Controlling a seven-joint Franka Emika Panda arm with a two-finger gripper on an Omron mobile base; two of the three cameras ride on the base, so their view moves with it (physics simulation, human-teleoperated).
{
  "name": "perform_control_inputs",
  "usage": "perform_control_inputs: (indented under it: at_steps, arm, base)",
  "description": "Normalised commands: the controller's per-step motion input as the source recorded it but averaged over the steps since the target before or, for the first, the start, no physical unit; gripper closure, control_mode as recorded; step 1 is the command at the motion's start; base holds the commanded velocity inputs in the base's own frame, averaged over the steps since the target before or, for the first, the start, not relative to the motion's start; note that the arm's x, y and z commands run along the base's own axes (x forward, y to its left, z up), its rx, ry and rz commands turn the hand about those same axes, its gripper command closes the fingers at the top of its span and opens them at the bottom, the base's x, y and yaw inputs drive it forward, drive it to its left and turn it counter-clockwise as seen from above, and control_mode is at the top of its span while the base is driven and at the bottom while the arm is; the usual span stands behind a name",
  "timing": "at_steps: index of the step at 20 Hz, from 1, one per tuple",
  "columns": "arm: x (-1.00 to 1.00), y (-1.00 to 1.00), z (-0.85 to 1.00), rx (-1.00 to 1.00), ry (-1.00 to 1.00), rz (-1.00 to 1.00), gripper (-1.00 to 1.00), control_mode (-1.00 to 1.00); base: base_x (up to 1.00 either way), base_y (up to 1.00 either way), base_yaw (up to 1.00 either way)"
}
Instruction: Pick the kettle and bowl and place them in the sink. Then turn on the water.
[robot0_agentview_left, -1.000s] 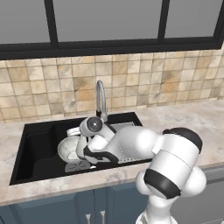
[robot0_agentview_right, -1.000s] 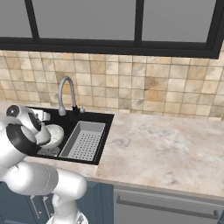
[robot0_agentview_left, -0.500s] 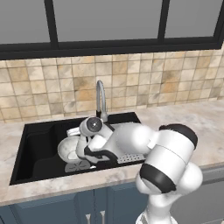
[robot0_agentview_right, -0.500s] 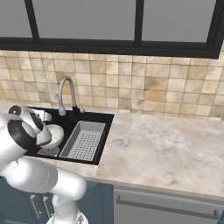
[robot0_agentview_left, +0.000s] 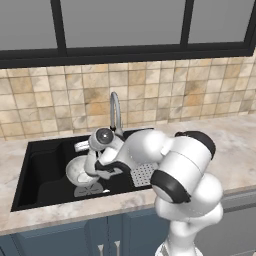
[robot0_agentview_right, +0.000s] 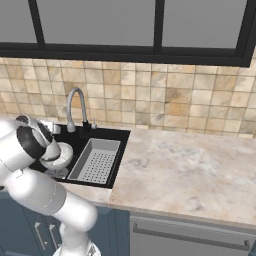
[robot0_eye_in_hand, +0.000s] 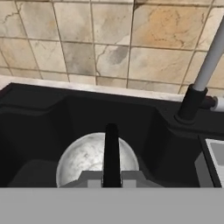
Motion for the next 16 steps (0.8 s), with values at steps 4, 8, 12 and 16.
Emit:
perform_control_inputs:
  at_steps: [4,8,12,16]
  arm:
    - [0.14,0.12,-0.19,0.00,0.00,0.00,1.00,-1.00]
    - [0.06,0.06,-0.27,0.00,0.00,0.00,1.00,-1.00]
    - [0.02,0.02,-0.26,0.00,0.00,0.00,1.00,-1.00]
    - [0.07,0.05,-0.21,0.00,0.00,0.00,1.00,-1.00]
  base:
    - [0.00,0.00,0.00]
    - [0.00,0.00,0.00]
    - [0.00,0.00,0.00]
    - [0.00,0.00,0.00]
